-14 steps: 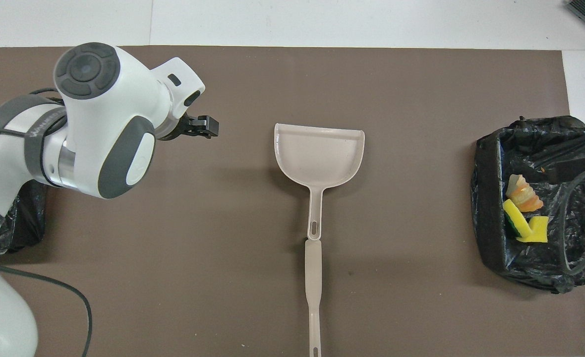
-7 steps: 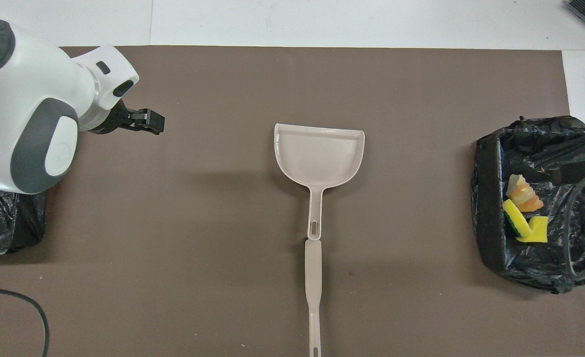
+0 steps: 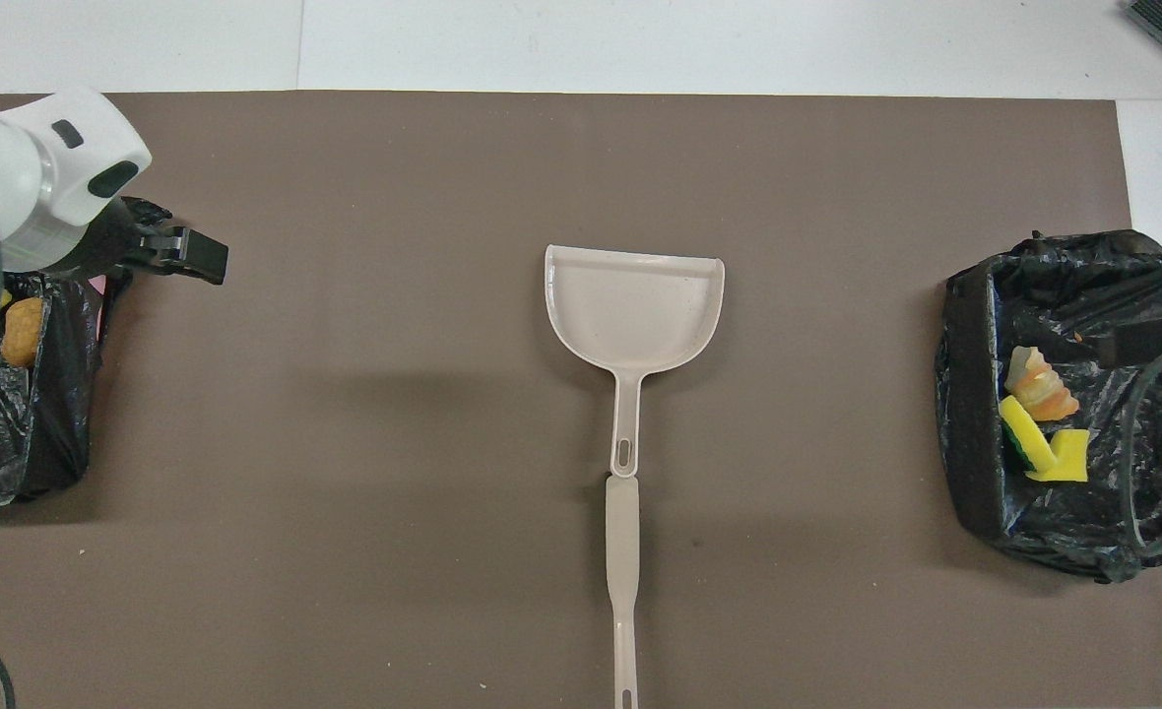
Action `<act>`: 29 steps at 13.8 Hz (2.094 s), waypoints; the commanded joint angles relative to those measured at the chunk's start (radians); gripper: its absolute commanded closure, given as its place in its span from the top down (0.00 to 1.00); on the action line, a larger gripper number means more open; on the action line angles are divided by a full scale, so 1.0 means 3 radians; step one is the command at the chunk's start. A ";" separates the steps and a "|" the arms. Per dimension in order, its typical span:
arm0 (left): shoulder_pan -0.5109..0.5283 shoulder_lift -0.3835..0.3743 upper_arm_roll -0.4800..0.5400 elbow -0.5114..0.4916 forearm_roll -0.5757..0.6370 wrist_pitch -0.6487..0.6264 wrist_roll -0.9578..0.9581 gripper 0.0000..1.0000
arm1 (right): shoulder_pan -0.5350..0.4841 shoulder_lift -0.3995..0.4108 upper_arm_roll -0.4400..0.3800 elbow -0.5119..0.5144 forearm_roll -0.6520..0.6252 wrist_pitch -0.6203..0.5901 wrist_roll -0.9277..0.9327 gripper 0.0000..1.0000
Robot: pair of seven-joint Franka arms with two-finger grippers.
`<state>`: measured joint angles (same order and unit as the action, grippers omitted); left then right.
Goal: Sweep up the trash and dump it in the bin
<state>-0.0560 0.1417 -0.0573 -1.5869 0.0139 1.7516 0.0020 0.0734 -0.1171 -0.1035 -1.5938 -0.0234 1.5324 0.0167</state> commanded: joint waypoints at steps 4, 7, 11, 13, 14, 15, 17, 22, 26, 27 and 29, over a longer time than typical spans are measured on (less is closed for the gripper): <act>0.0243 -0.0385 -0.0003 -0.0044 0.0035 -0.0495 0.0080 1.00 | -0.0020 -0.0019 0.0007 0.0010 0.0052 -0.0041 0.0000 1.00; 0.0268 -0.0574 -0.0003 -0.0120 0.0040 -0.0750 0.0085 1.00 | -0.0020 -0.0019 0.0007 0.0010 0.0052 -0.0041 0.0000 1.00; 0.0269 -0.0865 -0.0008 -0.0513 0.0041 -0.0548 0.0060 1.00 | -0.0020 -0.0019 0.0007 0.0010 0.0052 -0.0041 0.0000 1.00; 0.0263 -0.0917 -0.0008 -0.0560 0.0041 -0.0459 0.0070 1.00 | -0.0020 -0.0019 0.0007 0.0010 0.0052 -0.0041 0.0000 1.00; 0.0263 -0.0892 -0.0008 -0.0530 0.0035 -0.0454 0.0075 1.00 | -0.0020 -0.0019 0.0007 0.0010 0.0047 -0.0041 0.0005 1.00; 0.0258 -0.0861 -0.0008 -0.0448 0.0010 -0.0525 0.0065 1.00 | -0.0020 -0.0019 0.0007 0.0010 0.0052 -0.0041 0.0006 1.00; 0.0253 -0.0764 -0.0013 -0.0249 0.0000 -0.0780 0.0065 1.00 | -0.0020 -0.0019 0.0008 0.0010 0.0052 -0.0041 0.0000 1.00; 0.0258 -0.0662 -0.0013 -0.0095 -0.0205 -0.0955 0.0065 1.00 | -0.0020 -0.0019 0.0007 0.0010 0.0052 -0.0041 0.0000 1.00; 0.0238 -0.0411 -0.0013 0.0304 -0.0169 -0.1114 0.0070 1.00 | -0.0025 -0.0024 -0.0008 0.0000 0.0006 -0.0071 -0.0025 1.00; 0.0228 -0.0411 -0.0013 0.0299 -0.0169 -0.1104 0.0070 1.00 | -0.0030 -0.0034 -0.0018 -0.0010 0.0006 -0.0087 -0.0025 1.00; 0.0223 -0.0416 -0.0013 0.0294 -0.0159 -0.1063 0.0075 1.00 | -0.0030 -0.0070 -0.0018 -0.0061 0.0006 -0.0087 -0.0025 1.00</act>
<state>0.0170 -0.0025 -0.0637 -1.5379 -0.0315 1.4570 0.0211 0.0723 -0.1179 -0.1097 -1.5947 -0.0243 1.5250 0.0168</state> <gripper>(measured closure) 0.000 0.000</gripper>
